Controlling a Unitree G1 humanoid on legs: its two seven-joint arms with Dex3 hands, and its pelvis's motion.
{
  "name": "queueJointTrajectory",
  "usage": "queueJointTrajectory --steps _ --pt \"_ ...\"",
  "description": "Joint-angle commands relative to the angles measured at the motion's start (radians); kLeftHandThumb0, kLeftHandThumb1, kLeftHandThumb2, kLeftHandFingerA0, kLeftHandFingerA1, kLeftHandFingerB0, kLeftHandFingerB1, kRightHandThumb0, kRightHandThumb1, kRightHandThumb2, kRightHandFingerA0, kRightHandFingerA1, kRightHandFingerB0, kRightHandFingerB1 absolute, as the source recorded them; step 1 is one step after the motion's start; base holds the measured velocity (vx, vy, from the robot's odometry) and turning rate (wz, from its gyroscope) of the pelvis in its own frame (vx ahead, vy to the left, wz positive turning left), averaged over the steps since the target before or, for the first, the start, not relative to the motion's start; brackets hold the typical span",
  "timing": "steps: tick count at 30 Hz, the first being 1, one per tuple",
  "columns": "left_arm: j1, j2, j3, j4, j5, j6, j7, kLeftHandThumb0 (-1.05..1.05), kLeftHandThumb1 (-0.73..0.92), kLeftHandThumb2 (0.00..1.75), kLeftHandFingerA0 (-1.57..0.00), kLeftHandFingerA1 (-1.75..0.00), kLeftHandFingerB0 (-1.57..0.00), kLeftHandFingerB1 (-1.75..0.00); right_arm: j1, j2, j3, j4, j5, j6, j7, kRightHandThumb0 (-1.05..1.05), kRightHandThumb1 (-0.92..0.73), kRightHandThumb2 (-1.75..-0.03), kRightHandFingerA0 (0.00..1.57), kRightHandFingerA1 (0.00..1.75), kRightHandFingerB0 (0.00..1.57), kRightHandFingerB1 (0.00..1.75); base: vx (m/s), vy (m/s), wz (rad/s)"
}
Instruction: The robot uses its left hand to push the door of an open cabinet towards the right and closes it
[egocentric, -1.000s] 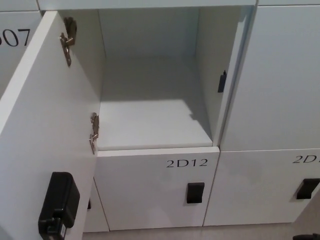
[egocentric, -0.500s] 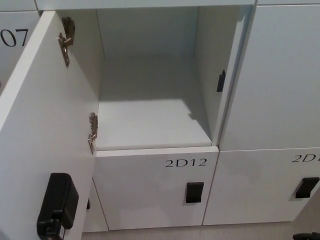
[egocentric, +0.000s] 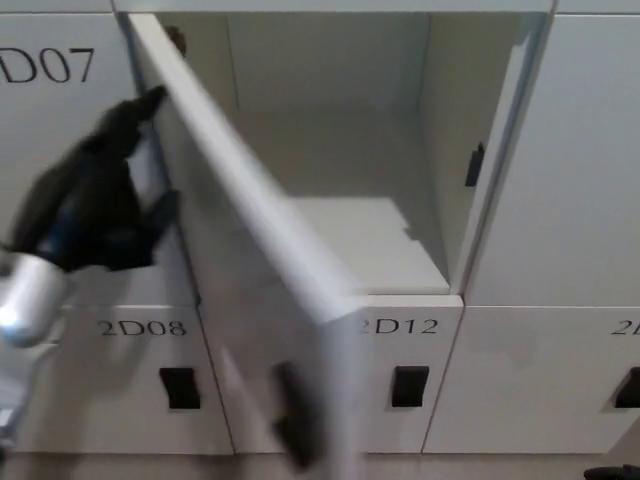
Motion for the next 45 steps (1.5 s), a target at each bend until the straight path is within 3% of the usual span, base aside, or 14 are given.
queueJointTrajectory --steps 1,5,6,11,12,14,28,29,30,32,33,42,44,45 --pt "-0.316 -0.392 -0.503 -0.274 0.396 0.077 -0.197 -0.81 0.83 0.83 -0.11 -0.3 -0.1 -0.27 -0.005 -0.018 -0.007 -0.005 0.008 -0.026 -0.009 -0.58 -0.92 -0.7 0.19 0.32 0.2 0.3 0.0 0.0 0.0" --pt "-0.357 -0.478 -0.553 -0.24 0.393 0.081 -0.178 -0.83 0.83 0.86 -0.11 -0.29 -0.09 -0.27 -0.032 -0.016 0.002 -0.002 -0.003 0.006 -0.016 -0.52 -0.92 -0.69 0.19 0.32 0.19 0.29 -0.01 0.013 -0.03" --pt "-0.379 -0.537 -0.594 -0.218 0.412 0.077 -0.151 -0.35 0.54 1.12 0.0 -0.49 0.0 -0.48 -0.024 -0.015 -0.005 -0.005 0.005 -0.042 -0.013 -0.47 -0.71 -0.61 0.41 0.37 0.55 0.41 0.0 0.0 0.0" --pt "-0.397 -0.619 -0.663 -0.198 0.429 0.074 -0.118 -0.86 0.84 1.12 -0.07 -0.41 -0.03 -0.38 -0.01 -0.045 0.088 -0.007 -0.098 -0.113 -0.042 -0.53 -0.72 -0.62 0.48 0.35 0.63 0.39 -0.01 0.007 -0.17" --pt "-0.384 -0.634 -0.684 -0.205 0.422 0.073 -0.114 -0.75 0.92 0.73 -0.12 -0.32 -0.13 -0.25 -0.001 -0.048 0.102 -0.007 -0.111 -0.113 -0.049 -0.53 -0.72 -0.62 0.48 0.35 0.63 0.39 -0.01 0.003 -0.12" --pt "-0.353 -0.633 -0.707 -0.241 0.422 0.081 -0.12 -0.69 0.79 1.05 -0.04 -0.42 -0.08 -0.33 0.007 -0.051 0.11 -0.006 -0.109 -0.116 -0.051 -0.53 -0.72 -0.62 0.48 0.35 0.63 0.39 0.0 -0.038 -0.08" --pt "0.003 -0.195 -0.58 -0.485 0.322 0.126 -0.261 -0.87 0.91 1.13 -0.01 -0.29 0.0 -0.31 0.017 -0.054 0.139 0.003 -0.098 -0.133 -0.062 -0.53 -0.72 -0.62 0.48 0.35 0.63 0.39 0.0 -0.003 -0.01" --pt "0.073 -0.124 -0.534 -0.462 0.293 0.114 -0.247 -0.91 0.92 0.8 0.0 -0.3 -0.01 -0.34 0.019 -0.054 0.139 0.004 -0.097 -0.135 -0.062 -0.53 -0.72 -0.62 0.48 0.35 0.63 0.39 0.0 0.0 0.0" --pt "0.119 -0.077 -0.499 -0.451 0.267 0.116 -0.252 -0.77 0.82 1.12 -0.12 -0.45 0.0 -0.34 0.016 -0.038 0.092 0.005 -0.044 -0.105 -0.039 -0.28 -0.74 -1.2 0.02 0.49 0.0 0.46 0.0 0.0 0.0" --pt "0.173 -0.023 -0.457 -0.443 0.236 0.122 -0.264 -0.77 0.82 1.12 -0.12 -0.45 0.0 -0.34 0.011 -0.013 0.021 0.008 0.035 -0.061 -0.006 -0.28 -0.74 -1.2 0.02 0.49 0.0 0.46 0.0 0.0 0.0" --pt "0.215 0.031 -0.402 -0.397 0.201 0.074 -0.232 -0.33 0.58 1.14 0.0 -0.48 0.0 -0.47 0.002 -0.009 0.023 0.014 0.027 -0.035 -0.018 -0.57 -0.92 -0.68 0.25 0.32 0.25 0.3 0.0 0.0 0.0" --pt "0.359 0.152 -0.184 -0.195 0.084 -0.033 -0.172 -0.72 0.92 0.71 -0.22 -0.31 -0.14 -0.27 0.002 0.006 -0.017 0.009 0.02 -0.033 -0.005 -0.52 -0.9 -0.67 0.27 0.34 0.27 0.31 0.0 0.0 0.0" --pt "0.411 0.177 -0.092 -0.074 0.027 -0.073 -0.145 -0.33 0.64 1.17 0.0 -0.48 0.0 -0.48 0.003 0.004 -0.018 0.02 0.011 -0.044 -0.012 -0.55 -0.9 -0.67 0.34 0.36 0.28 0.32 0.0 0.0 0.0" --pt "0.424 0.184 -0.063 -0.033 0.011 -0.09 -0.132 -0.69 0.92 0.7 -0.23 -0.3 -0.17 -0.28 0.003 0.004 -0.019 0.023 0.01 -0.044 -0.012 -0.57 -0.91 -0.67 0.35 0.35 0.28 0.32 0.0 0.0 0.0"
